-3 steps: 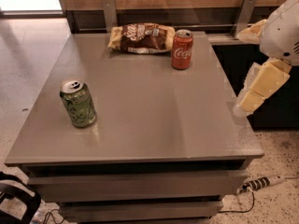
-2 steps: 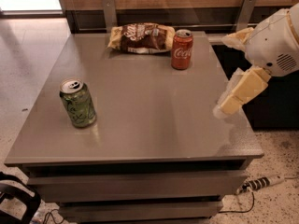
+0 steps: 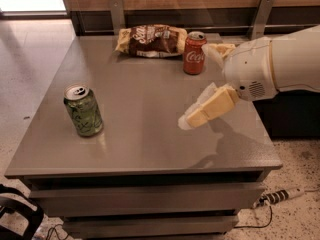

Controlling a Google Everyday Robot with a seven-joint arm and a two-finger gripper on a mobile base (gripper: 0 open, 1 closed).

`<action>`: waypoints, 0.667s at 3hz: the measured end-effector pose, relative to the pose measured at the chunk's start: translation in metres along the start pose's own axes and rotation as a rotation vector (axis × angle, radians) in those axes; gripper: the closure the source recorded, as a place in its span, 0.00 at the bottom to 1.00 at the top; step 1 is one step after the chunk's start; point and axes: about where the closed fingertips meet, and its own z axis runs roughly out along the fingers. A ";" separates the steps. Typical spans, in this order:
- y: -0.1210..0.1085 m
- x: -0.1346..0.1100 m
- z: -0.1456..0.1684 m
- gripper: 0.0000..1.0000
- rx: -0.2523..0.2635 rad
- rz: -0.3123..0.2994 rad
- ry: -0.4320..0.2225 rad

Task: Pick green can

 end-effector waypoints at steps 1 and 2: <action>0.016 -0.030 0.025 0.00 -0.033 0.009 -0.105; 0.016 -0.030 0.025 0.00 -0.033 0.008 -0.104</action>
Offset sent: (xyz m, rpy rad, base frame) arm -0.0028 0.0298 0.0042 0.0789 -0.0054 0.0304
